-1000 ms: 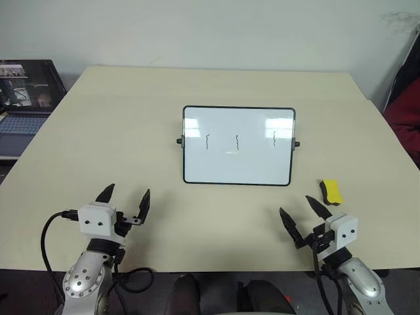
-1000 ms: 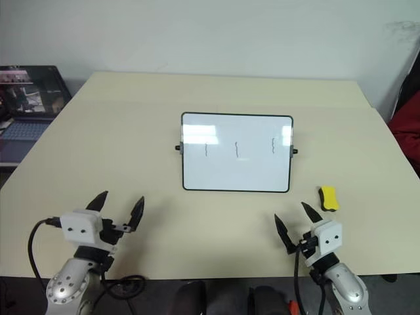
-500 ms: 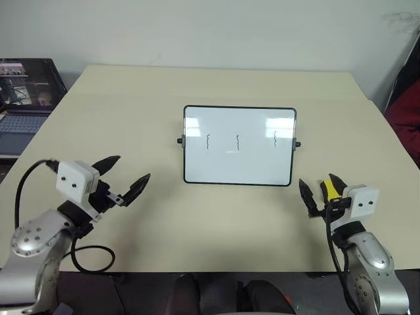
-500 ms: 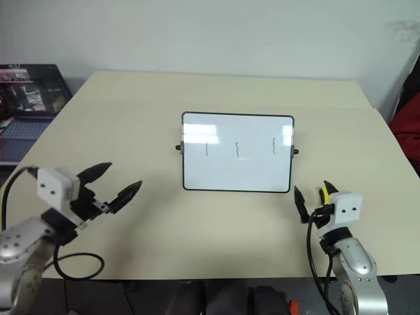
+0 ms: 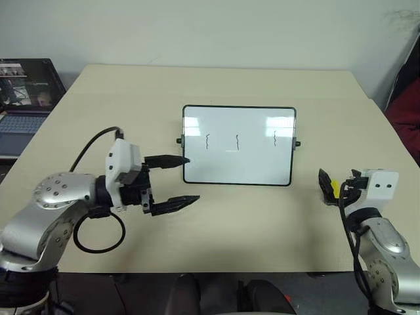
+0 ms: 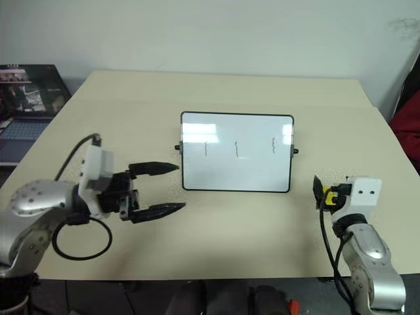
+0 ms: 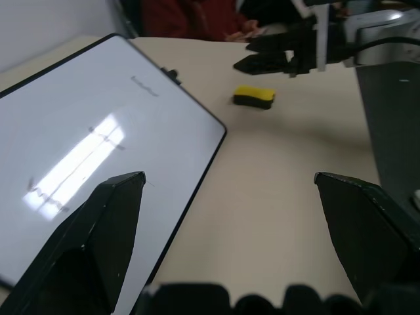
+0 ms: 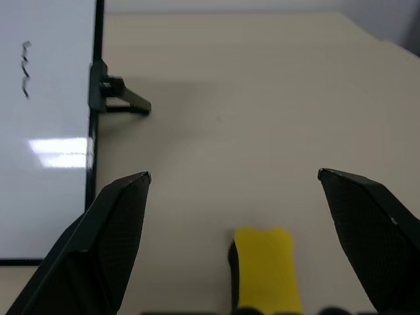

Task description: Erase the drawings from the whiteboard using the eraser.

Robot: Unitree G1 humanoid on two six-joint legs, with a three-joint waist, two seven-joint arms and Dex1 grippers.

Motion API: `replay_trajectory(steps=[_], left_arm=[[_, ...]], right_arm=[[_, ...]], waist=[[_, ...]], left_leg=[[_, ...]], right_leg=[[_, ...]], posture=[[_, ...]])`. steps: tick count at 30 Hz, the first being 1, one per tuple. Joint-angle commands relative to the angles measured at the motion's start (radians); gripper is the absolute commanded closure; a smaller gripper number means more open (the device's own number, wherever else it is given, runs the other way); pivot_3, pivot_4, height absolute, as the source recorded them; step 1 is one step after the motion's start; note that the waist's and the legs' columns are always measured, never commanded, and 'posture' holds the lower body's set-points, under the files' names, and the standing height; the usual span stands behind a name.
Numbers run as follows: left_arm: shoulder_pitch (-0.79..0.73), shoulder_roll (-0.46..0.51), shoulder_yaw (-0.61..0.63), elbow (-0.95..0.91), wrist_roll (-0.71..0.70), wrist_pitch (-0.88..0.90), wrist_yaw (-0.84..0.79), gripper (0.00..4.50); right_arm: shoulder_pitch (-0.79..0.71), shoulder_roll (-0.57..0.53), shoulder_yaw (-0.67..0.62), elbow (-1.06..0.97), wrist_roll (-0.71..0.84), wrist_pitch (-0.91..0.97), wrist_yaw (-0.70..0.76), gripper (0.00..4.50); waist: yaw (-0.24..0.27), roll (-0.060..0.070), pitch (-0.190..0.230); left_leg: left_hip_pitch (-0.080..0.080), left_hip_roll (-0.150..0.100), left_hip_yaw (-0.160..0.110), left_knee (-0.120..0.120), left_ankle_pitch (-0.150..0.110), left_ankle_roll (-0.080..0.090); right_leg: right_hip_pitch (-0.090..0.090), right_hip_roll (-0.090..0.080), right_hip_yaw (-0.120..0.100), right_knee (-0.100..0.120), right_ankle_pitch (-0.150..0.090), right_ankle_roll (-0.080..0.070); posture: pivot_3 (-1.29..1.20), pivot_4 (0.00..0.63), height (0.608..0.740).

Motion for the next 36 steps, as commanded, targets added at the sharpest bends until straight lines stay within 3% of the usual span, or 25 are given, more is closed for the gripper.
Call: replay_trajectory(steps=[1, 7, 12, 25, 36], left_arm=[[-0.037, -0.020, -0.035, -0.021, -0.007, 0.000, -0.031, 0.00], [-0.043, -0.027, -0.092, -0.035, 0.024, -0.020, -0.078, 0.00], [-0.069, -0.039, -0.131, -0.048, 0.047, -0.028, -0.102, 0.00], [-0.152, -0.104, -0.217, -0.043, 0.081, -0.033, -0.144, 0.00], [-0.151, -0.103, -0.199, 0.003, 0.119, -0.052, -0.135, 0.00]], right_arm=[[-0.036, -0.039, -0.047, -0.086, 0.047, 0.143, -0.015, 0.03], [-0.115, -0.057, -0.084, -0.095, 0.122, 0.402, -0.036, 0.03], [-0.177, -0.063, -0.091, -0.041, 0.117, 0.504, -0.043, 0.03], [-0.241, -0.145, -0.074, 0.160, 0.047, 0.478, 0.019, 0.03], [-0.267, -0.153, -0.074, 0.216, 0.022, 0.462, 0.057, 0.03]], waist=[[-0.004, 0.000, 0.000], [-0.004, 0.000, 0.000], [-0.003, 0.000, 0.000], [-0.002, 0.000, 0.000], [-0.002, 0.000, 0.000]], left_leg=[[0.000, 0.000, 0.000, 0.000, 0.000, 0.000], [0.000, 0.001, 0.000, 0.000, 0.000, 0.000], [0.000, 0.000, 0.000, 0.000, 0.000, 0.000], [-0.002, 0.000, 0.000, 0.001, 0.000, 0.001], [-0.002, 0.000, 0.001, 0.001, 0.000, 0.001]], right_leg=[[0.000, 0.000, 0.001, 0.000, 0.000, 0.000], [-0.001, 0.001, 0.001, 0.000, 0.000, 0.000], [-0.001, 0.001, 0.001, 0.000, 0.000, 0.000], [-0.001, 0.005, 0.001, -0.001, 0.000, 0.001], [-0.001, 0.005, 0.002, -0.001, 0.000, 0.001]], posture=[[0.00, 0.150, 0.740], [0.00, 0.150, 0.740], [0.00, 0.150, 0.740], [0.00, 0.150, 0.740], [0.00, 0.150, 0.740]])
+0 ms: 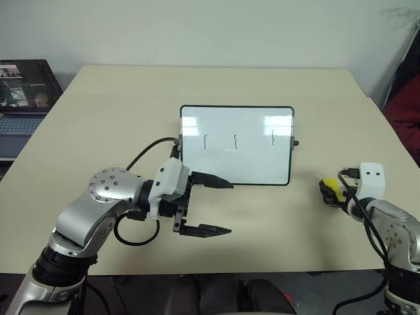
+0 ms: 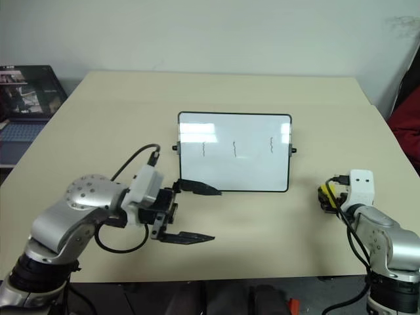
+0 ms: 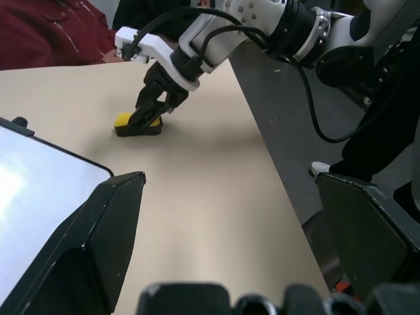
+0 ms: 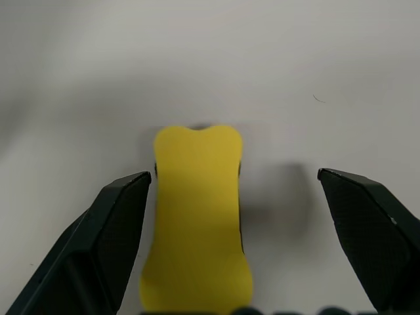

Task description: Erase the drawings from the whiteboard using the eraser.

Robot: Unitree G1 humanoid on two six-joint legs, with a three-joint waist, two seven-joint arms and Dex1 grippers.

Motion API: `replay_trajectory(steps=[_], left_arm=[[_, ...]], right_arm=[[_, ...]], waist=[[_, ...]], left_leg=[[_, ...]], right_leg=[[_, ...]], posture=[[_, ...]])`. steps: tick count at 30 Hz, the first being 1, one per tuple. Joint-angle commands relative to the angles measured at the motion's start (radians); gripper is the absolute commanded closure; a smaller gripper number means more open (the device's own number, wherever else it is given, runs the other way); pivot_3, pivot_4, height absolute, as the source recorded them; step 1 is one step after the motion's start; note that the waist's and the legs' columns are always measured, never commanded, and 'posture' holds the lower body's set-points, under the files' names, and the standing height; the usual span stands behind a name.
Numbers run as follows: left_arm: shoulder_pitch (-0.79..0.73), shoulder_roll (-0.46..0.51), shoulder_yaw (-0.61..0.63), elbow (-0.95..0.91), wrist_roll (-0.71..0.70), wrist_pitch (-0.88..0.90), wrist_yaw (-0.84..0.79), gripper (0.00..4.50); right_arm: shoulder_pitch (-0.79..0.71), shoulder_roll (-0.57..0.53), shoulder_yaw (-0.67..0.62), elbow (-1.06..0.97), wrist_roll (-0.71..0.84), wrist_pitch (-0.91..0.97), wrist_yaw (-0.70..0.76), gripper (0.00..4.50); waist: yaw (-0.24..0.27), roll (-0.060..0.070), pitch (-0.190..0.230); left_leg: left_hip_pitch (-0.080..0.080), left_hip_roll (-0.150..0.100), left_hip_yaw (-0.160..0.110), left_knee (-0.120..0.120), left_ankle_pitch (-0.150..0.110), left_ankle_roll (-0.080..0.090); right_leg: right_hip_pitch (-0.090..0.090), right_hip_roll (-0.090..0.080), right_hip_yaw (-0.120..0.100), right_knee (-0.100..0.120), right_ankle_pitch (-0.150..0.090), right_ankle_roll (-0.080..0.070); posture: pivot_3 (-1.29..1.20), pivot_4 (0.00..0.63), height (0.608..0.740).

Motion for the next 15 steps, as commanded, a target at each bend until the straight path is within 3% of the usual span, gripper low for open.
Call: replay_trajectory(steps=[1, 7, 8, 10, 15], left_arm=[[-0.006, 0.004, 0.032, 0.009, 0.016, -0.027, 0.003, 0.00], [0.009, 0.002, 0.052, 0.027, 0.026, -0.031, 0.023, 0.00], [0.016, 0.002, 0.055, 0.023, 0.025, -0.030, 0.026, 0.00], [0.027, 0.004, 0.058, 0.017, 0.025, -0.029, 0.029, 0.00], [0.037, 0.002, 0.065, 0.009, 0.025, -0.026, 0.038, 0.00]], right_arm=[[-0.011, -0.020, -0.006, -0.010, -0.015, -0.025, 0.011, 0.03], [-0.009, -0.019, 0.022, 0.001, -0.037, -0.040, 0.022, 0.03], [-0.008, -0.018, 0.026, 0.003, -0.041, -0.042, 0.026, 0.19], [-0.007, -0.016, 0.029, 0.004, -0.048, -0.045, 0.030, 0.61], [-0.007, -0.013, 0.037, 0.012, -0.056, -0.054, 0.032, 2.37]], waist=[[0.000, 0.000, 0.000], [0.000, 0.000, 0.000], [0.000, 0.000, 0.000], [0.000, 0.000, 0.000], [0.000, 0.000, 0.000]], left_leg=[[0.000, 0.000, 0.000, 0.000, 0.000, 0.000], [0.000, 0.000, 0.000, 0.000, 0.000, 0.000], [0.000, 0.000, 0.000, 0.000, 0.000, 0.000], [0.000, 0.000, 0.000, 0.000, 0.000, 0.000], [0.000, 0.000, 0.000, 0.000, 0.000, 0.000]], right_leg=[[0.000, 0.000, 0.000, 0.000, 0.000, 0.000], [0.000, 0.000, 0.000, 0.000, 0.000, 0.000], [0.000, 0.000, 0.000, 0.000, 0.000, 0.000], [0.000, 0.000, 0.000, 0.000, 0.000, 0.000], [0.000, 0.000, 0.000, 0.000, 0.000, 0.000]], posture=[[0.00, 0.150, 0.740], [0.00, 0.150, 0.740], [0.00, 0.150, 0.740], [0.00, 0.150, 0.740], [0.00, 0.150, 0.740]])
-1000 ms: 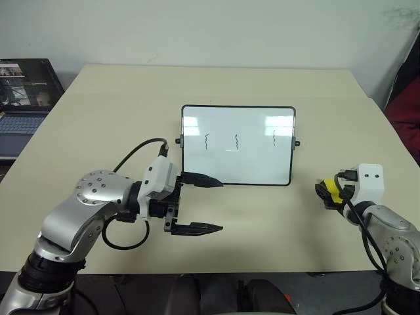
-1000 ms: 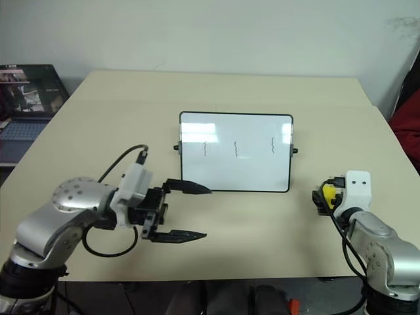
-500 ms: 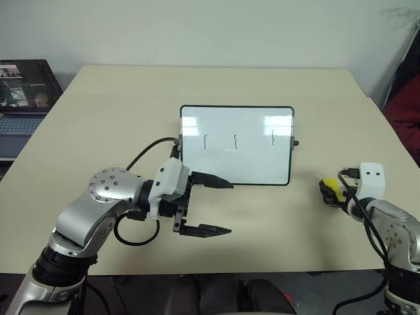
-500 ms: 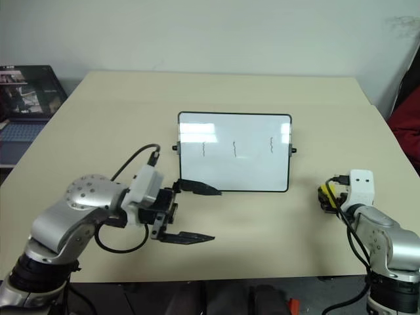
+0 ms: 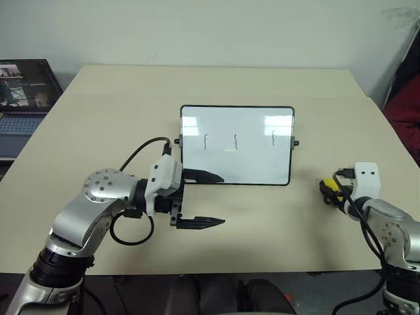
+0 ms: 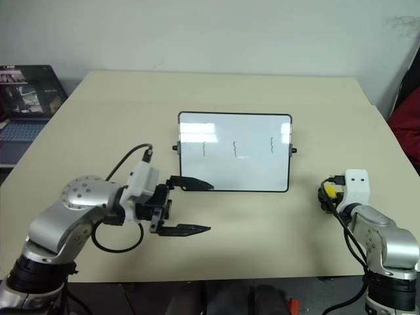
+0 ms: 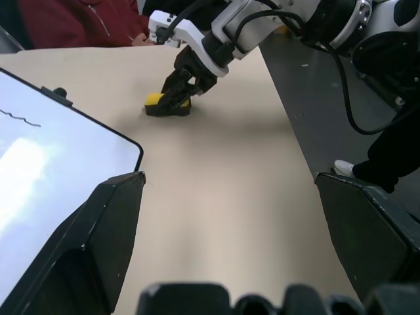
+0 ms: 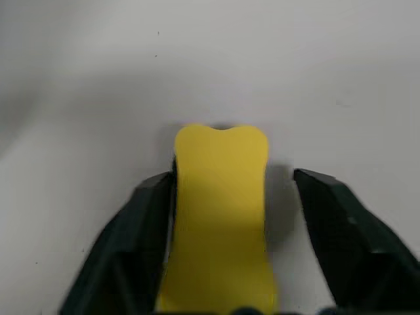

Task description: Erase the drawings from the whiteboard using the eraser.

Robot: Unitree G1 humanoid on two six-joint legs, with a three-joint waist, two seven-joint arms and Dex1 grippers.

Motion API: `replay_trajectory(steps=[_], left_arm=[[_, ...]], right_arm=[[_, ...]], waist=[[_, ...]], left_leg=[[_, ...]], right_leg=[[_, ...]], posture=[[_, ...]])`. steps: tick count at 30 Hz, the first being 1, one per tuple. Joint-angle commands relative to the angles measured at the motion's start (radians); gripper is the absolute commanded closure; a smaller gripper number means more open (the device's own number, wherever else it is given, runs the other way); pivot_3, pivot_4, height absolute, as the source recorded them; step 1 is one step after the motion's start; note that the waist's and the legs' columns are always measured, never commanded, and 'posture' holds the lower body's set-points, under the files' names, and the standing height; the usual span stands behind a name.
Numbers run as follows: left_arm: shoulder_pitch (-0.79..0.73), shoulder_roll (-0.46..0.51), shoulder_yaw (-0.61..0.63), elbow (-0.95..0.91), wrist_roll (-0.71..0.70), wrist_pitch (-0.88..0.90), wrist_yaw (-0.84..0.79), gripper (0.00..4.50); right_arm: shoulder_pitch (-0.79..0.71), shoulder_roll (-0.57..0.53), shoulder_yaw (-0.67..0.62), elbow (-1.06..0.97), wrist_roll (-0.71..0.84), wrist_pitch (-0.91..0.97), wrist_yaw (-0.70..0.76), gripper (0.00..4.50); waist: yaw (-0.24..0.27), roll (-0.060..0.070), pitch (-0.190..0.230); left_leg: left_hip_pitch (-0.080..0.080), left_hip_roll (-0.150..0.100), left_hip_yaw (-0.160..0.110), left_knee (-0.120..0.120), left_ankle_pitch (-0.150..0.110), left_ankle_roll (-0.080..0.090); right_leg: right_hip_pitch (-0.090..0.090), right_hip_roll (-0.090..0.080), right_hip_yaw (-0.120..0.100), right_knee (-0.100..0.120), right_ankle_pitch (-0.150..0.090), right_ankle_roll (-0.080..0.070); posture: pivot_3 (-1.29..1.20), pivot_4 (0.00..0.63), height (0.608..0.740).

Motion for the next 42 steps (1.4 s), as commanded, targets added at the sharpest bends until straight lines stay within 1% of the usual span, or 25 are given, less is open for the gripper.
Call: replay_trajectory(steps=[1, 2, 3, 7, 11, 14, 18, 23, 24, 27, 31, 34, 38, 42], left_arm=[[-0.001, 0.002, 0.030, -0.026, -0.002, -0.010, 0.012, 0.00], [0.000, 0.003, 0.030, -0.025, -0.001, -0.011, 0.012, 0.00], [0.002, 0.004, 0.030, -0.022, 0.000, -0.013, 0.012, 0.00], [0.012, 0.005, 0.035, -0.012, 0.010, -0.014, 0.030, 0.00], [0.032, -0.002, 0.079, 0.003, 0.007, 0.003, 0.085, 0.00], [0.068, -0.015, 0.125, 0.003, 0.013, 0.006, 0.157, 0.00], [0.115, -0.079, 0.187, -0.024, 0.010, 0.023, 0.300, 0.00], [0.191, -0.126, 0.252, -0.047, 0.087, 0.017, 0.479, 0.00], [0.198, -0.130, 0.267, -0.041, 0.101, 0.019, 0.510, 0.00], [0.226, -0.108, 0.299, -0.020, 0.154, -0.011, 0.537, 0.00], [0.229, -0.115, 0.358, 0.004, 0.139, 0.022, 0.576, 0.00], [0.263, -0.112, 0.393, 0.007, 0.120, 0.033, 0.565, 0.00], [0.335, -0.083, 0.423, 0.029, 0.123, 0.022, 0.514, 0.00], [0.327, -0.074, 0.431, 0.050, 0.132, 0.014, 0.510, 0.00]], right_arm=[[-0.007, -0.008, -0.002, -0.010, -0.013, -0.023, 0.006, 2.73], [-0.006, -0.008, -0.002, -0.010, -0.014, -0.023, 0.007, 3.08], [-0.006, -0.007, -0.002, -0.010, -0.015, -0.024, 0.007, 3.23], [-0.012, -0.001, -0.013, -0.019, -0.016, -0.025, 0.005, 3.23], [-0.004, -0.003, -0.015, -0.076, -0.009, -0.037, 0.016, 3.23], [0.031, -0.001, 0.003, -0.157, -0.008, -0.088, 0.038, 3.23], [0.087, 0.022, 0.015, -0.266, -0.010, -0.141, 0.042, 3.23], [0.115, 0.049, 0.065, -0.382, 0.017, -0.195, 0.074, 3.23], [0.104, 0.053, 0.090, -0.392, 0.026, -0.202, 0.086, 3.23], [0.027, 0.053, 0.192, -0.403, 0.051, -0.225, 0.140, 3.23], [-0.080, 0.070, 0.237, -0.391, 0.101, -0.223, 0.177, 3.23], [-0.151, 0.066, 0.289, -0.366, 0.101, -0.234, 0.199, 3.23], [-0.260, 0.090, 0.407, -0.304, 0.035, -0.280, 0.189, 3.23], [-0.343, 0.119, 0.512, -0.207, -0.048, -0.345, 0.181, 3.23]], waist=[[0.000, 0.000, 0.000], [0.000, 0.000, 0.000], [0.000, 0.000, 0.000], [0.000, 0.000, 0.000], [0.000, 0.000, 0.000], [-0.001, 0.000, 0.000], [0.000, 0.000, 0.000], [-0.001, 0.000, 0.000], [-0.001, 0.000, 0.000], [-0.005, 0.000, 0.000], [0.000, 0.000, 0.000], [0.002, 0.000, 0.000], [-0.002, 0.000, 0.000], [-0.002, 0.000, 0.000]], left_leg=[[0.000, 0.000, 0.000, 0.000, 0.000, 0.000], [0.000, 0.000, 0.000, 0.000, 0.000, 0.000], [0.000, 0.000, 0.000, 0.000, 0.000, 0.000], [0.000, 0.000, 0.000, 0.000, 0.000, 0.000], [0.000, 0.000, 0.000, 0.000, 0.000, 0.000], [0.000, 0.000, 0.000, 0.000, 0.000, 0.000], [-0.001, 0.000, -0.001, 0.000, 0.000, 0.000], [-0.001, 0.001, -0.001, 0.000, 0.000, 0.000], [0.000, 0.001, -0.001, 0.000, 0.000, 0.000], [0.001, 0.001, -0.001, 0.000, 0.000, 0.000], [0.000, 0.001, -0.002, 0.000, 0.000, 0.000], [0.000, 0.000, -0.002, 0.000, 0.000, 0.000], [0.000, 0.001, -0.001, 0.000, 0.000, 0.000], [0.000, 0.001, -0.002, 0.000, 0.000, 0.000]], right_leg=[[0.000, 0.000, 0.000, 0.000, 0.000, 0.000], [0.000, 0.000, 0.000, 0.000, 0.000, 0.000], [0.000, 0.000, 0.000, 0.000, 0.000, 0.000], [0.000, 0.000, 0.000, 0.000, 0.000, 0.000], [0.000, 0.000, 0.000, 0.000, 0.000, 0.000], [0.000, 0.000, 0.000, 0.000, 0.000, 0.000], [0.000, 0.000, 0.000, -0.001, 0.000, 0.000], [0.000, -0.004, -0.001, 0.000, 0.000, 0.000], [0.000, -0.004, -0.001, 0.000, 0.000, 0.000], [0.000, -0.004, -0.001, 0.001, 0.000, 0.000], [0.000, -0.004, -0.001, 0.001, 0.000, 0.000], [0.000, -0.004, -0.002, 0.000, 0.000, -0.001], [0.000, -0.005, -0.001, -0.001, 0.001, -0.001], [-0.001, -0.005, -0.003, 0.001, 0.000, -0.001]], posture=[[0.00, 0.150, 0.740], [0.00, 0.150, 0.740], [0.00, 0.150, 0.740], [0.00, 0.150, 0.740], [0.00, 0.150, 0.740], [0.00, 0.150, 0.740], [0.00, 0.150, 0.740], [0.00, 0.150, 0.740], [0.00, 0.150, 0.740], [0.00, 0.150, 0.740], [0.00, 0.150, 0.740], [0.00, 0.150, 0.740], [0.00, 0.150, 0.740], [0.00, 0.150, 0.740]])
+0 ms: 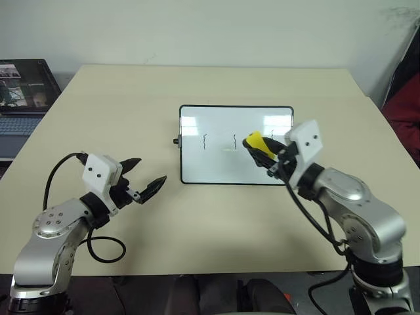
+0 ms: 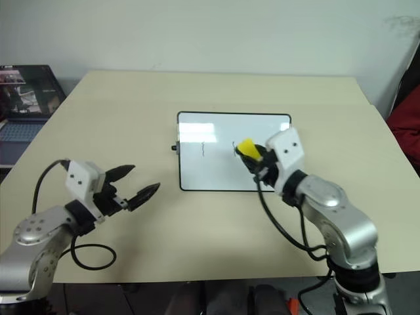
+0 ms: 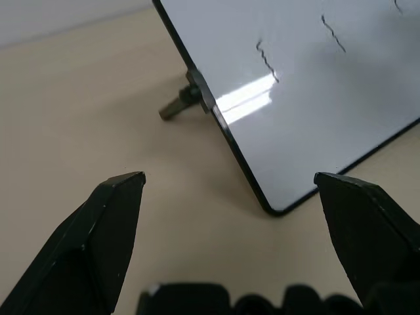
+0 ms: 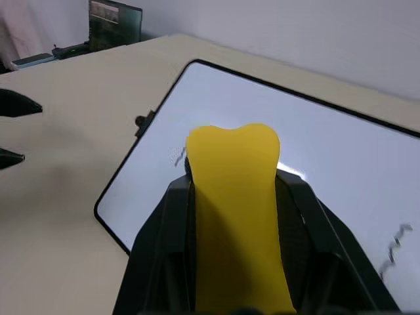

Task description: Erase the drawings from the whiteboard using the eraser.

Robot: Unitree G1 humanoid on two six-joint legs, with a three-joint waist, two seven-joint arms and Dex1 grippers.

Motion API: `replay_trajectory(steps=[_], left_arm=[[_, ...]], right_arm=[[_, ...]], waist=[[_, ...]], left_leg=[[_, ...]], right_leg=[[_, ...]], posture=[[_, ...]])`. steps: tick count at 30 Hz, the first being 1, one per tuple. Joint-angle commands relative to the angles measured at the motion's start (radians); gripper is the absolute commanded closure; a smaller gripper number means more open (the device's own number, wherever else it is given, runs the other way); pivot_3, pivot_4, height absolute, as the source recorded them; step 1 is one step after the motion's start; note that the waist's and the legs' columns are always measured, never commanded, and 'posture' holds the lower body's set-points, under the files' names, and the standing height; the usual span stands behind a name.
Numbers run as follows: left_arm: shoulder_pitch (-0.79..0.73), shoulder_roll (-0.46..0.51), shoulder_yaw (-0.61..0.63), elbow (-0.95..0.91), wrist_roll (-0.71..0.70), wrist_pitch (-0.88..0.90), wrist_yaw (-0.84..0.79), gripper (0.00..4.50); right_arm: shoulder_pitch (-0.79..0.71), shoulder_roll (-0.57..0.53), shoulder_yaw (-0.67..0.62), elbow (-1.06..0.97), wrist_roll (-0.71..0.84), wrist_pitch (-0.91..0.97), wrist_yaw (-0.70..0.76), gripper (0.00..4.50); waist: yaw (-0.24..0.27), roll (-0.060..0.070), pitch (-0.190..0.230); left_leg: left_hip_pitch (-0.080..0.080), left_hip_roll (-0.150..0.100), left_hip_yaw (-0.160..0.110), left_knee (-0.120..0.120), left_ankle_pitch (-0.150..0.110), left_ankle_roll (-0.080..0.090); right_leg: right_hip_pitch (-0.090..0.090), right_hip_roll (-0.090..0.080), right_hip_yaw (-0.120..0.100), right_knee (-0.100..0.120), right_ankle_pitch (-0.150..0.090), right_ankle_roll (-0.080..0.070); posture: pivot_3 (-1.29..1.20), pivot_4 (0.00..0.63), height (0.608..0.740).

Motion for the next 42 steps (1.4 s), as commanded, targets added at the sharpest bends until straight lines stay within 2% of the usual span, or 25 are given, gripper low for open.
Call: replay_trajectory(steps=[1, 3, 10, 16, 22, 28, 32, 42], left_arm=[[-0.025, 0.023, 0.034, 0.003, 0.000, -0.024, -0.010, 0.00], [-0.049, 0.029, 0.027, 0.014, 0.000, -0.026, -0.015, 0.00], [-0.109, 0.040, -0.012, 0.044, 0.013, -0.035, -0.049, 0.00], [-0.149, 0.054, -0.052, 0.049, 0.017, -0.038, -0.090, 0.00], [-0.134, 0.053, -0.064, 0.042, 0.024, -0.038, -0.107, 0.00], [-0.100, 0.067, -0.065, 0.034, 0.024, -0.034, -0.138, 0.00], [-0.082, 0.090, -0.048, 0.029, -0.025, -0.011, -0.197, 0.00], [-0.095, 0.097, -0.049, 0.031, -0.028, -0.005, -0.204, 0.00]], right_arm=[[-0.070, 0.010, 0.094, 0.062, -0.091, -0.093, 0.004, 3.23], [-0.134, 0.028, 0.160, 0.149, -0.154, -0.162, 0.017, 3.23], [-0.307, 0.110, 0.267, 0.470, -0.335, -0.387, 0.024, 3.23], [-0.405, 0.173, 0.280, 0.693, -0.424, -0.529, 0.035, 3.23], [-0.476, 0.218, 0.279, 0.862, -0.496, -0.595, 0.034, 3.23], [-0.506, 0.234, 0.296, 0.978, -0.558, -0.625, 0.065, 3.23], [-0.507, 0.251, 0.310, 1.035, -0.589, -0.622, 0.094, 3.23], [-0.395, 0.279, 0.319, 1.099, -0.608, -0.614, 0.153, 3.23]], waist=[[0.001, 0.000, 0.000], [0.002, 0.000, 0.000], [0.001, -0.001, 0.000], [0.001, -0.001, 0.000], [0.001, -0.001, 0.000], [0.001, -0.001, 0.000], [0.000, -0.001, 0.000], [-0.002, -0.002, -0.001]], left_leg=[[0.000, 0.000, 0.000, 0.000, 0.000, 0.000], [0.000, 0.000, 0.000, 0.000, 0.000, 0.000], [0.000, 0.000, 0.001, 0.000, 0.000, 0.000], [-0.002, 0.000, 0.001, 0.000, 0.000, 0.000], [-0.002, 0.000, 0.001, 0.000, 0.000, 0.000], [-0.002, 0.001, 0.001, 0.000, 0.000, 0.000], [-0.002, 0.001, 0.000, 0.000, 0.000, 0.000], [0.002, 0.001, 0.000, 0.001, 0.000, 0.000]], right_leg=[[0.000, 0.000, 0.000, 0.000, 0.000, 0.000], [0.000, 0.000, 0.000, 0.000, 0.000, 0.000], [0.000, 0.000, 0.000, 0.000, 0.002, -0.003], [-0.002, 0.000, 0.000, 0.000, 0.002, -0.003], [-0.002, 0.000, 0.000, 0.000, 0.002, -0.003], [-0.003, 0.000, 0.000, 0.000, 0.002, -0.003], [-0.004, 0.000, 0.001, 0.002, 0.002, -0.003], [-0.006, -0.001, 0.002, 0.014, 0.002, -0.003]], posture=[[0.00, 0.150, 0.740], [0.00, 0.150, 0.740], [0.00, 0.150, 0.740], [0.00, 0.150, 0.740], [0.00, 0.150, 0.740], [0.00, 0.150, 0.740], [0.00, 0.150, 0.740], [0.00, 0.150, 0.740]])
